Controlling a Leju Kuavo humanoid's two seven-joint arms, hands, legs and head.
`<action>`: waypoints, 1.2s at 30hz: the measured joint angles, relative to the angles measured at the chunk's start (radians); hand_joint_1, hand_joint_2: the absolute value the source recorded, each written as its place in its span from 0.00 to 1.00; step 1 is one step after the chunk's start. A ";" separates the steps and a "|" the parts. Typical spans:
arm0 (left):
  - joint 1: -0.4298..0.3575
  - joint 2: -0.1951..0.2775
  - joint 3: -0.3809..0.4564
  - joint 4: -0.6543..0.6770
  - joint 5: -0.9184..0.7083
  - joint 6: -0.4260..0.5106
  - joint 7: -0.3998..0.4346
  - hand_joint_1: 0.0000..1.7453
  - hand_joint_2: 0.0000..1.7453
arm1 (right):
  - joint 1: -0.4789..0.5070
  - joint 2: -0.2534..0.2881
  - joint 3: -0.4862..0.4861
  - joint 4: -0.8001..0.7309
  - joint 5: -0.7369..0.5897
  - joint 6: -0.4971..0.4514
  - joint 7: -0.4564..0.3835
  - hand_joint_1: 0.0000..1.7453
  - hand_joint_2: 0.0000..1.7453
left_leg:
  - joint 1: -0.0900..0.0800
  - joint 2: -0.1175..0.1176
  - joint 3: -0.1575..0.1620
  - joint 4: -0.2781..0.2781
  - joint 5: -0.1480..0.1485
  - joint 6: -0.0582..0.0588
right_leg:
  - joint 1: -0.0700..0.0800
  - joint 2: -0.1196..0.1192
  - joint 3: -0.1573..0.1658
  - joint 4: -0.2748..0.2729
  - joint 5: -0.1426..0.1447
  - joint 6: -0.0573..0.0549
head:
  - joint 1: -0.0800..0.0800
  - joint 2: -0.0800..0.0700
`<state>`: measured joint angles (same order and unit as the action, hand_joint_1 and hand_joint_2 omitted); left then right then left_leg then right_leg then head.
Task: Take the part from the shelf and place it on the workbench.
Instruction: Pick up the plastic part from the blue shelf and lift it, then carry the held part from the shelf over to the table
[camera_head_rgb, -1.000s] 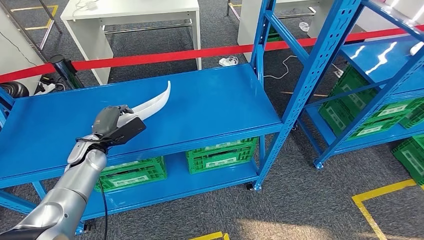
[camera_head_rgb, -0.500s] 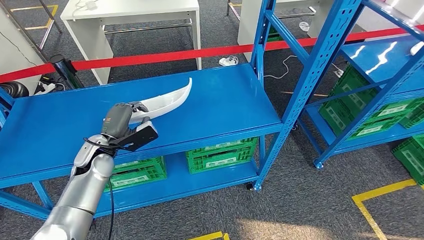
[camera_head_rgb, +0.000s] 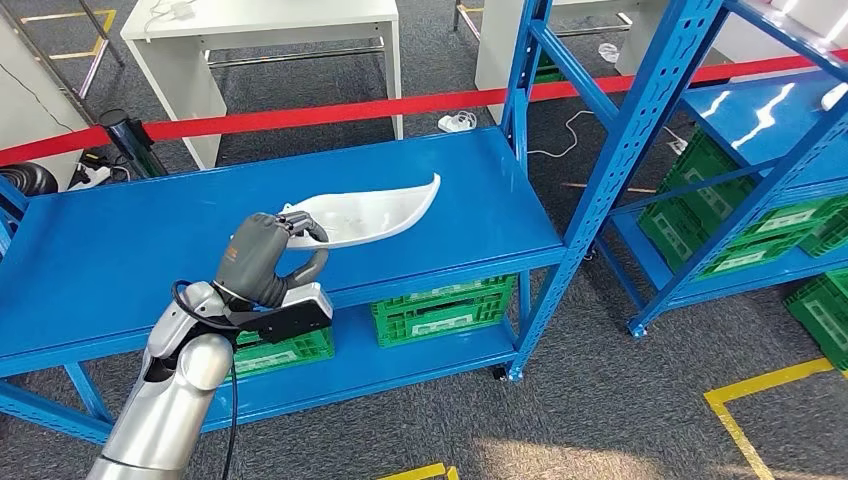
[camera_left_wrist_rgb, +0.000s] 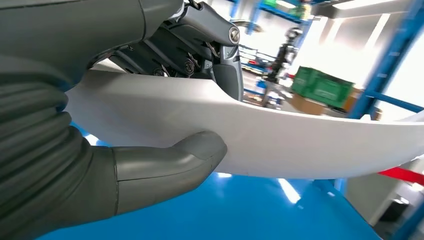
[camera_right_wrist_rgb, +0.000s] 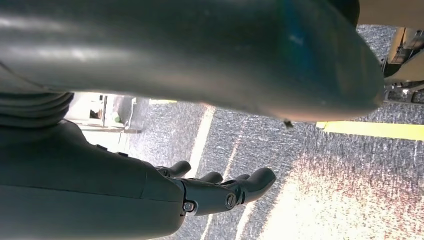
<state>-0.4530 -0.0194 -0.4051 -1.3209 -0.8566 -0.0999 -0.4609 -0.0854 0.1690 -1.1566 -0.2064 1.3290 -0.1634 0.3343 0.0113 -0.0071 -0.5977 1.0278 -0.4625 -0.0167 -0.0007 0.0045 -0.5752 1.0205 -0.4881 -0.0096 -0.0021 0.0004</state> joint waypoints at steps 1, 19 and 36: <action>0.012 0.006 -0.012 -0.033 0.002 -0.013 0.004 0.90 1.00 | 0.000 0.000 -0.002 0.000 -0.002 -0.002 0.000 0.00 0.00 | 0.000 0.000 0.000 0.000 0.000 0.000 | 0.000 0.000 0.000 0.000 0.000 0.000 | 0.000 0.000; 0.083 0.041 -0.078 -0.250 0.019 -0.094 0.090 0.90 1.00 | -0.003 0.005 -0.017 0.000 0.002 -0.016 0.000 0.00 0.00 | 0.001 0.008 0.001 -0.017 0.016 0.032 | -0.015 0.000 -0.090 0.219 -0.132 0.030 | 0.006 0.000; 0.137 0.069 -0.086 -0.268 0.020 -0.101 0.104 0.90 1.00 | -0.003 0.007 -0.018 0.000 0.004 -0.016 0.000 0.00 0.00 | 0.011 0.005 -0.090 0.253 -0.151 -0.040 | -0.013 -0.002 -0.033 0.033 0.006 -0.031 | 0.007 0.000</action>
<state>-0.3155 0.0497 -0.4910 -1.5889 -0.8368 -0.2005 -0.3568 -0.0879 0.1762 -1.1742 -0.2064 1.3325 -0.1797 0.3346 0.0227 -0.0024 -0.6872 1.2810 -0.6138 -0.0566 -0.0139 0.0029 -0.6080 1.0530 -0.4822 -0.0404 0.0047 0.0004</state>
